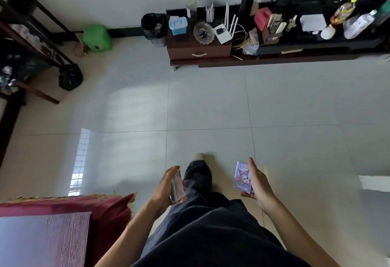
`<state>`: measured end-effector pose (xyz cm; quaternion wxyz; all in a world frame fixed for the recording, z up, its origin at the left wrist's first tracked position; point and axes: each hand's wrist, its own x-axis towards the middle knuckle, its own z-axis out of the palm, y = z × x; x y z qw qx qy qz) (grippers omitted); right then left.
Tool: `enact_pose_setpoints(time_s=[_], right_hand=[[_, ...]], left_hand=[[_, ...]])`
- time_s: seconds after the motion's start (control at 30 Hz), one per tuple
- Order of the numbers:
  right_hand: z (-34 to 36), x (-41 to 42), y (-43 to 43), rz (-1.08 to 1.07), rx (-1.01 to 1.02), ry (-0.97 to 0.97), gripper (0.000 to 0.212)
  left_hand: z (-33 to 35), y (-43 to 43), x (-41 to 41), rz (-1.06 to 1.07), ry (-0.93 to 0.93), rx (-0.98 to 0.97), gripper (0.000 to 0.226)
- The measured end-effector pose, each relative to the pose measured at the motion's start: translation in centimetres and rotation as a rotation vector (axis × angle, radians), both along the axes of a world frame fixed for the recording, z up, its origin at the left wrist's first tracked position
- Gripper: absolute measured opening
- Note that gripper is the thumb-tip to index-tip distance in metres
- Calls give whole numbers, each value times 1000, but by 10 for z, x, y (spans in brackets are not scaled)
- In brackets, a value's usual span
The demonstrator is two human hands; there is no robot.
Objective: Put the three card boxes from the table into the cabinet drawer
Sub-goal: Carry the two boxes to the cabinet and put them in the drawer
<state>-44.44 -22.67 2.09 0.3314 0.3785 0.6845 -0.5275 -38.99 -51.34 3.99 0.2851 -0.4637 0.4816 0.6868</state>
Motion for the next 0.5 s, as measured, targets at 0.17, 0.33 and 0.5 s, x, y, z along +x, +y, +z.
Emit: enact_pose_setpoints(time_s=[0.17,0.33,0.5], right_hand=[[0,-72,-19,37,9,-21,61],[7,-150,-36,6,-2,-66,67],[21,-225,-46,-53,-23,-39,66]], left_hand=[[-19,-20,-66,11,-26,-26,62],[-23,-43,-151,-15,-26,-66,63],[-11,-48,-248,-125,18,-77,59]])
